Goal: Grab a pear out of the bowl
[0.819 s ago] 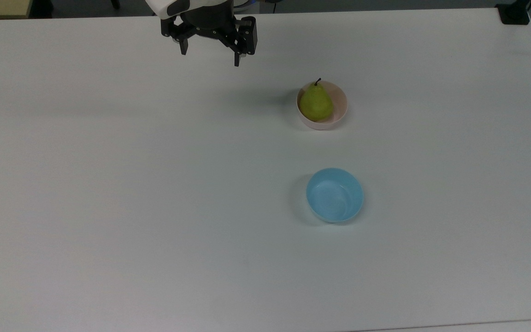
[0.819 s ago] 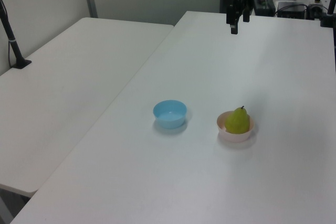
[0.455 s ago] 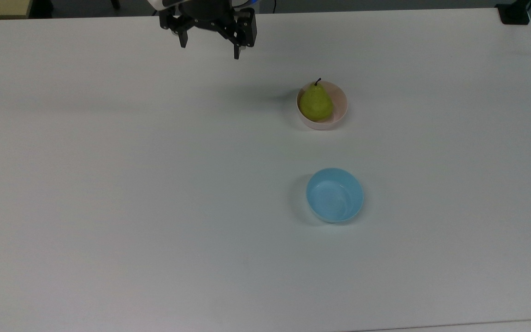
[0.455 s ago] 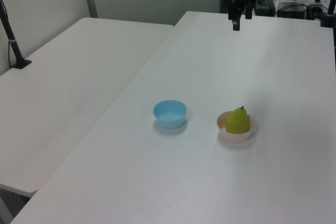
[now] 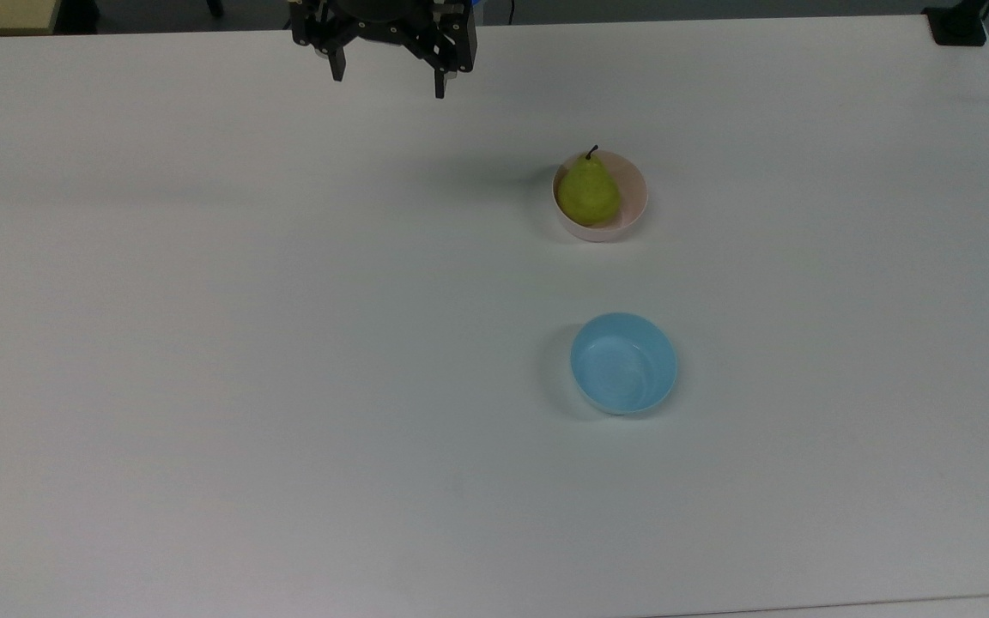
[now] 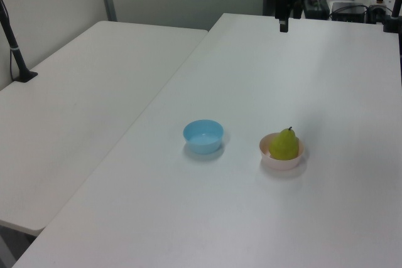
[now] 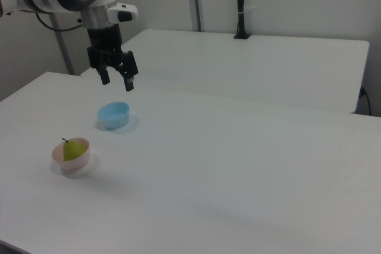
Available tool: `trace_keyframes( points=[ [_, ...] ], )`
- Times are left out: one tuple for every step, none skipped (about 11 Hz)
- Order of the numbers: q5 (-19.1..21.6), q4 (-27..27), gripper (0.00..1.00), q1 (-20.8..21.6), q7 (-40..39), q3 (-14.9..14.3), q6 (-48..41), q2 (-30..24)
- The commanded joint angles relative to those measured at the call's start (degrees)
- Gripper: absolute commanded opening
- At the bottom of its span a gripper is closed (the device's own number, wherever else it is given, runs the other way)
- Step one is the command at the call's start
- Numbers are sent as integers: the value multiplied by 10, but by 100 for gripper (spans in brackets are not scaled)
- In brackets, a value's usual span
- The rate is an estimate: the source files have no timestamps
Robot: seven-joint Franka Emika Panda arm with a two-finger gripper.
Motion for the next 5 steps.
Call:
trace_keyframes(
  points=[
    [13,4,100,0,-42,-4,-18,4],
    [14,3,100,3,-46,-3,-19,8],
    [15,-1,100,8,-46,5,-19,9],
    [23,-13,100,27,-53,15,-19,9],
    [33,-28,100,56,-66,16,-19,12]
  ],
)
